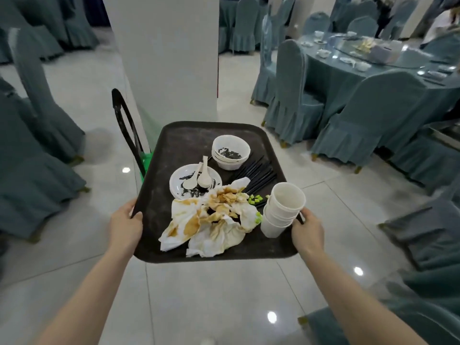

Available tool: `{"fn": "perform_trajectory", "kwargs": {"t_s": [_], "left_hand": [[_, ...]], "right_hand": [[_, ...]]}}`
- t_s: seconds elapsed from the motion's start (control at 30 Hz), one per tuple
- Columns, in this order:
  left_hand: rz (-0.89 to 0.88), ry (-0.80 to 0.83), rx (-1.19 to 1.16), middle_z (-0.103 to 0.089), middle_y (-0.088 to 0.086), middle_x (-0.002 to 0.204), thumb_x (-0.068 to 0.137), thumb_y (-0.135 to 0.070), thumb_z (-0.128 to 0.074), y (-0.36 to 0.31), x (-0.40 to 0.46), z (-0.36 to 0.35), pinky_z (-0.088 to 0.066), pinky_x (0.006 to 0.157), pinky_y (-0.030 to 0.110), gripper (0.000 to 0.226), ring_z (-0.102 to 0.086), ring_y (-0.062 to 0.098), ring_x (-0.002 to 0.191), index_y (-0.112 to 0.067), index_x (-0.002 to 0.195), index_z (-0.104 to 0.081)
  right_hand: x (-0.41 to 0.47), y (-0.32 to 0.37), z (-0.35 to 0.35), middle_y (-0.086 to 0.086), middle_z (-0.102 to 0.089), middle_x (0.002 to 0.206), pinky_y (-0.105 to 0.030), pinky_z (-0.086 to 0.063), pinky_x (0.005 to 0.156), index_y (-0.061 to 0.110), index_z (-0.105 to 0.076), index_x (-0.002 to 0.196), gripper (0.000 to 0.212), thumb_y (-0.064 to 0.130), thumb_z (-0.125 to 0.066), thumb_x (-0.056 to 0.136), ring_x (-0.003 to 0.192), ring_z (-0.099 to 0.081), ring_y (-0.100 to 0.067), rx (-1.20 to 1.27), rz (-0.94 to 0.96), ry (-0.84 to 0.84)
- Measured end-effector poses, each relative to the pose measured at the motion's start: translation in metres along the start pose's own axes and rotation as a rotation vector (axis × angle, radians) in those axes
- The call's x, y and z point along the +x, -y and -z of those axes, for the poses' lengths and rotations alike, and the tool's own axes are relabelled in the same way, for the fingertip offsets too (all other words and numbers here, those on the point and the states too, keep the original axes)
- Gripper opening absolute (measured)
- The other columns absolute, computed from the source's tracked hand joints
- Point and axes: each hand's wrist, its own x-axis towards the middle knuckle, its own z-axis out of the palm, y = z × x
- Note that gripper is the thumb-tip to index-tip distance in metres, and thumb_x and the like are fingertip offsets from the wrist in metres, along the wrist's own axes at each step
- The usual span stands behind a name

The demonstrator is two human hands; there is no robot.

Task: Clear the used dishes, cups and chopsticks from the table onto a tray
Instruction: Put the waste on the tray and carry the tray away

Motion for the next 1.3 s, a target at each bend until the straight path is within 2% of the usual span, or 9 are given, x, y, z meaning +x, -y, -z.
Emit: {"fn": "perform_trajectory", "kwargs": {"t_s": [0.3,0.37,0.43,0.57,0.63,0.7,0.87,1.03,1.3], "left_hand": [[0.098,-0.005,0.002,-0.067,0.005,0.117,0.093,-0.005,-0.046,-0.032,0.130,-0.095,-0.050,0.093,0.044,0.040,-0.062,0.028,0.103,-0.021,0.127,-0.059],[0.121,-0.038,0.010,-0.063,-0.002,0.116,0.094,-0.005,-0.047,-0.039,0.154,-0.119,-0.046,0.087,0.035,0.039,-0.058,0.020,0.100,-0.021,0.128,-0.059],[0.158,-0.065,0.009,-0.062,-0.003,0.112,0.095,-0.005,-0.047,-0.044,0.179,-0.139,-0.044,0.082,0.033,0.038,-0.057,0.018,0.097,-0.021,0.128,-0.059],[0.335,-0.017,-0.193,-0.064,0.001,0.118,0.097,-0.002,-0.044,-0.041,0.233,-0.176,-0.053,0.080,0.032,0.042,-0.064,0.017,0.095,-0.029,0.127,-0.057],[0.458,0.028,-0.296,-0.064,0.002,0.121,0.099,-0.001,-0.042,-0.038,0.261,-0.188,-0.054,0.086,0.040,0.046,-0.064,0.023,0.103,-0.032,0.131,-0.054],[0.570,0.057,-0.369,-0.063,0.004,0.122,0.100,-0.001,-0.040,-0.032,0.292,-0.200,-0.054,0.084,0.044,0.049,-0.063,0.028,0.106,-0.033,0.136,-0.050],[0.751,0.046,-0.452,-0.063,0.005,0.119,0.100,0.002,-0.038,-0.010,0.387,-0.237,-0.055,0.074,0.042,0.053,-0.065,0.027,0.097,-0.033,0.140,-0.046],[0.788,0.013,-0.436,-0.061,0.008,0.126,0.099,0.004,-0.037,0.027,0.479,-0.274,-0.053,0.081,0.042,0.055,-0.063,0.030,0.104,-0.030,0.141,-0.047],[0.833,-0.012,-0.325,-0.063,0.009,0.120,0.098,0.007,-0.035,0.123,0.587,-0.352,-0.056,0.076,0.039,0.060,-0.066,0.028,0.098,-0.035,0.139,-0.048]], "right_hand": [[0.182,0.021,-0.090,-0.006,-0.067,0.118,-0.028,-0.038,0.080,0.021,-0.064,0.118,0.037,0.007,-0.053,0.085,0.109,-0.058,-0.032,-0.010,0.044,0.104],[0.229,0.025,-0.110,-0.008,-0.067,0.117,-0.027,-0.036,0.079,0.019,-0.064,0.117,0.035,0.007,-0.054,0.086,0.108,-0.058,-0.033,-0.018,0.062,0.123],[0.274,0.032,-0.133,-0.009,-0.068,0.113,-0.027,-0.036,0.077,0.020,-0.065,0.116,0.035,0.007,-0.053,0.085,0.104,-0.059,-0.033,-0.027,0.087,0.162],[0.348,0.045,-0.182,-0.007,-0.070,0.107,-0.028,-0.037,0.075,0.022,-0.066,0.113,0.036,0.007,-0.052,0.084,0.098,-0.060,-0.032,-0.051,0.118,0.229],[0.375,0.048,-0.207,-0.005,-0.070,0.108,-0.028,-0.038,0.076,0.024,-0.066,0.114,0.038,0.006,-0.052,0.084,0.098,-0.061,-0.030,-0.045,0.124,0.264],[0.403,0.048,-0.234,-0.004,-0.070,0.108,-0.028,-0.038,0.075,0.025,-0.065,0.115,0.039,0.006,-0.052,0.083,0.098,-0.061,-0.030,-0.055,0.126,0.290],[0.465,0.045,-0.322,-0.004,-0.064,0.123,-0.039,-0.047,0.091,0.022,-0.056,0.130,0.044,0.012,-0.047,0.088,0.111,-0.057,-0.029,-0.127,0.063,0.350],[0.515,0.038,-0.416,0.002,-0.069,0.092,-0.026,-0.037,0.066,0.024,-0.067,0.102,0.025,0.014,-0.049,0.087,0.084,-0.059,-0.020,-0.114,0.040,0.360],[0.582,-0.009,-0.557,0.018,-0.061,0.090,-0.026,-0.041,0.075,0.033,-0.063,0.112,0.035,0.011,-0.058,0.086,0.084,-0.055,-0.009,-0.104,0.016,0.397]]}}
